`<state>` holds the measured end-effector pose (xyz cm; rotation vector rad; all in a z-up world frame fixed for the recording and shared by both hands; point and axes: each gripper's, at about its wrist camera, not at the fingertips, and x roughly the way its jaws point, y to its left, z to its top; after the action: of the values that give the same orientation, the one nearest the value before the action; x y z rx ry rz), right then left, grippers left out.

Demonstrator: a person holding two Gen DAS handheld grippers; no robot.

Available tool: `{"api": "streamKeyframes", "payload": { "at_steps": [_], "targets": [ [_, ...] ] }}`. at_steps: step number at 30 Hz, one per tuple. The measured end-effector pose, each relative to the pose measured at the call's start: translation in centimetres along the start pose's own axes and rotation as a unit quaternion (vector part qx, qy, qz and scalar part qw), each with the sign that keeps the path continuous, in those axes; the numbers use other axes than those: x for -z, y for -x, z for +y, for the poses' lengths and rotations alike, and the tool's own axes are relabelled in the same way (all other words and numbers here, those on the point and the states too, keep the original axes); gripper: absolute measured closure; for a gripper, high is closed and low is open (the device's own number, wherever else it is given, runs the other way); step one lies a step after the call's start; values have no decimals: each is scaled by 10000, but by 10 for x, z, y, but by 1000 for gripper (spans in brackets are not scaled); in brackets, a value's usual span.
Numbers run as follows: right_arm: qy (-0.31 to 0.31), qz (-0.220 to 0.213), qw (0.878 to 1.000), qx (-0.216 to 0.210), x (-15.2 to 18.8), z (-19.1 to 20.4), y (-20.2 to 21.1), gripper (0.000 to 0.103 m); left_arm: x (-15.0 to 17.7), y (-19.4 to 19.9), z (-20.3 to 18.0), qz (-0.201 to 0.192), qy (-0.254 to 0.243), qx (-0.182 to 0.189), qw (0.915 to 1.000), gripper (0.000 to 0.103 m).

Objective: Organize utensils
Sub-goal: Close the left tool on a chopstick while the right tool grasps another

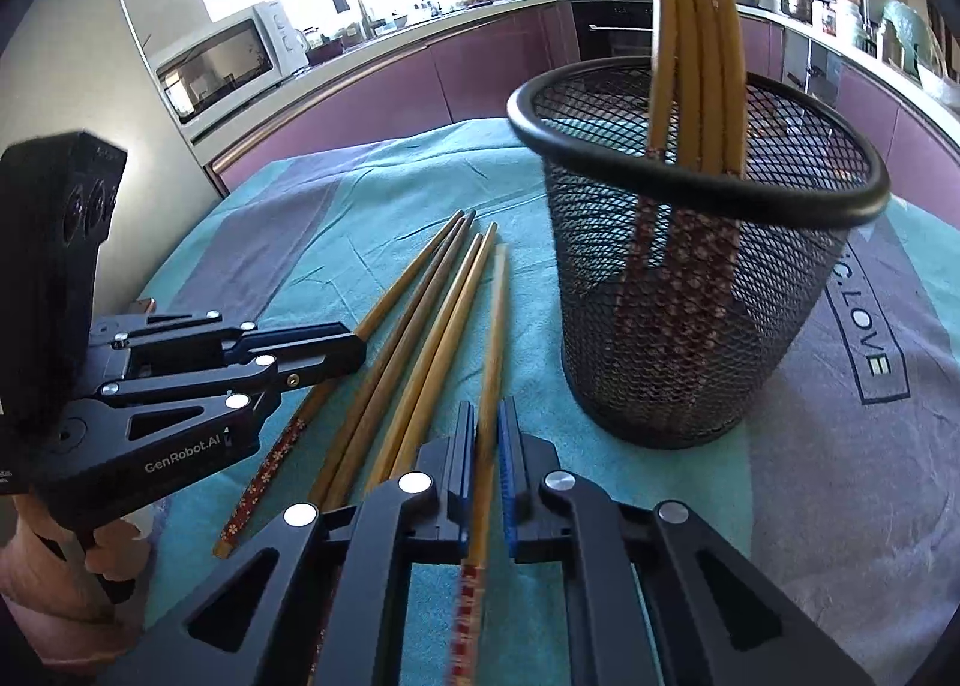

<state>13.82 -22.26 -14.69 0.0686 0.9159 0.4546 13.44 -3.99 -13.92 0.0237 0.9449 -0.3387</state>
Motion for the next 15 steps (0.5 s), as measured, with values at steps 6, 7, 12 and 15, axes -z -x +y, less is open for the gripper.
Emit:
{"api": "streamKeyframes", "payload": {
  "at_steps": [6,7,12,15],
  "targets": [
    [-106,-93,9997,-214,3,-6,12,97,4,11,2,-95,132,94,9998,95],
    [-85,-97,9996,-246,3,-6,14,97,5,14,2,-122,128,130,9998,95],
    [46,-59,9990,-432,6,-4,18,97,13,18,-1,-78,11,230,9997,95],
    [122,26,9989,-444,7,1,14,97,18,15,-4,13,-40,240,9997,95]
  ]
}}
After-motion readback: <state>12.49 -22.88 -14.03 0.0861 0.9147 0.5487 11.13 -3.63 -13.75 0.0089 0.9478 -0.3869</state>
